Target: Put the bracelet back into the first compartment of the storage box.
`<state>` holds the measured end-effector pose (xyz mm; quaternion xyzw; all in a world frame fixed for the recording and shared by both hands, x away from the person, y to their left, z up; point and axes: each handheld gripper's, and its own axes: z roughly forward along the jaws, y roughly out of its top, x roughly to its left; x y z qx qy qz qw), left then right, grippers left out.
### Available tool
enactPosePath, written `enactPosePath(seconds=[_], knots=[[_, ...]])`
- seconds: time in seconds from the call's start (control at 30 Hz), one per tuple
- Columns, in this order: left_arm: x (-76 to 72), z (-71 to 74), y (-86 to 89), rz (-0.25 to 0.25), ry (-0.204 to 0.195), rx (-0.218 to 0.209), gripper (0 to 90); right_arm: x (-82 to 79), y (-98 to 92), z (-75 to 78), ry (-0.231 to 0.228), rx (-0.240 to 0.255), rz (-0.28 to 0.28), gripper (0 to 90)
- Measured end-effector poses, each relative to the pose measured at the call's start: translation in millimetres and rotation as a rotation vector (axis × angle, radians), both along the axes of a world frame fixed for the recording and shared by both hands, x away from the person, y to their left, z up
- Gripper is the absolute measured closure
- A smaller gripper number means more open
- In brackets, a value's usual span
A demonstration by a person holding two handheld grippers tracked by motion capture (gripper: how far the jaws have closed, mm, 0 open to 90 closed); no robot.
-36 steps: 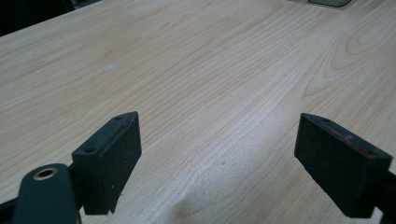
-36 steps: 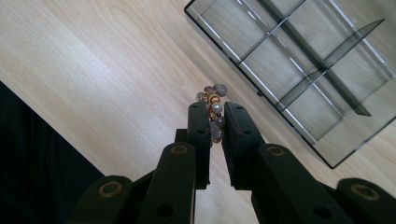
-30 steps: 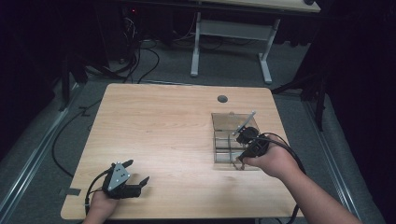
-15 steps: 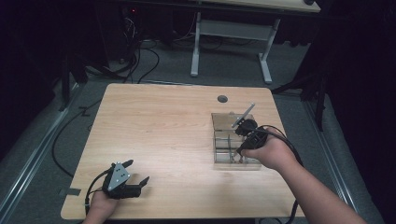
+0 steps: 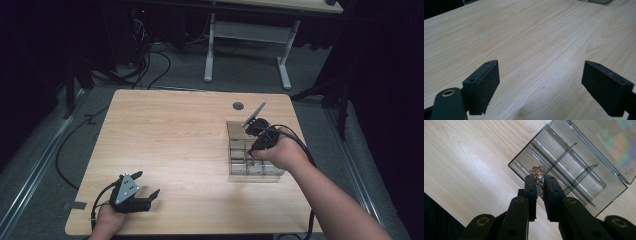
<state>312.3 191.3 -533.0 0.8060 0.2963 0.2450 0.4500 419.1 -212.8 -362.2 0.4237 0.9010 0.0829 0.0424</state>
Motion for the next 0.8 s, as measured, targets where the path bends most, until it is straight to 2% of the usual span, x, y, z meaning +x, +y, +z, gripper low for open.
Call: enactPosePath(seconds=[0.2,0.27,0.3,0.37,0.4,0.5,0.53,0.63,0.73,0.77,0.8], knots=[[0.1,0.0,0.1,0.0,0.001,-0.001,15.4,11.9,5.5,-2.0,-0.007,-0.002,0.007,81.9],[0.1,0.0,0.1,0.0,0.001,-0.001,15.4,13.9,7.6,-2.8,-0.004,-0.002,-0.014,81.9],[0.1,0.0,0.2,0.0,0.001,-0.001,15.4,16.9,7.7,-3.6,-0.01,-0.004,0.002,82.0],[0.0,0.1,0.2,0.0,0.001,-0.001,15.4,19.7,8.9,-5.0,-0.004,-0.001,-0.01,82.0],[0.1,0.0,0.2,0.0,0.001,-0.002,15.4,22.1,8.6,-5.8,-0.013,-0.002,0.001,82.0],[0.1,0.1,0.2,0.0,0.001,-0.002,15.4,28.5,8.9,-7.6,-0.021,0.002,-0.004,82.0],[0.1,0.1,0.3,-0.001,0.0,0.0,15.4,29.6,9.6,-8.2,-0.016,0.005,-0.021,82.0],[0.2,0.0,0.3,0.0,0.0,0.0,15.4,34.2,8.7,-10.1,-0.027,0.006,-0.003,82.0],[0.2,0.0,0.3,0.0,0.0,-0.001,15.4,39.8,10.4,-13.3,-0.022,0.009,-0.019,82.0],[0.2,0.0,0.3,0.0,0.001,-0.001,15.4,42.2,10.3,-14.6,-0.024,0.008,-0.01,82.0],[0.3,0.0,0.3,0.0,0.001,-0.001,15.4,42.7,11.5,-15.4,-0.019,0.007,-0.027,82.0]])
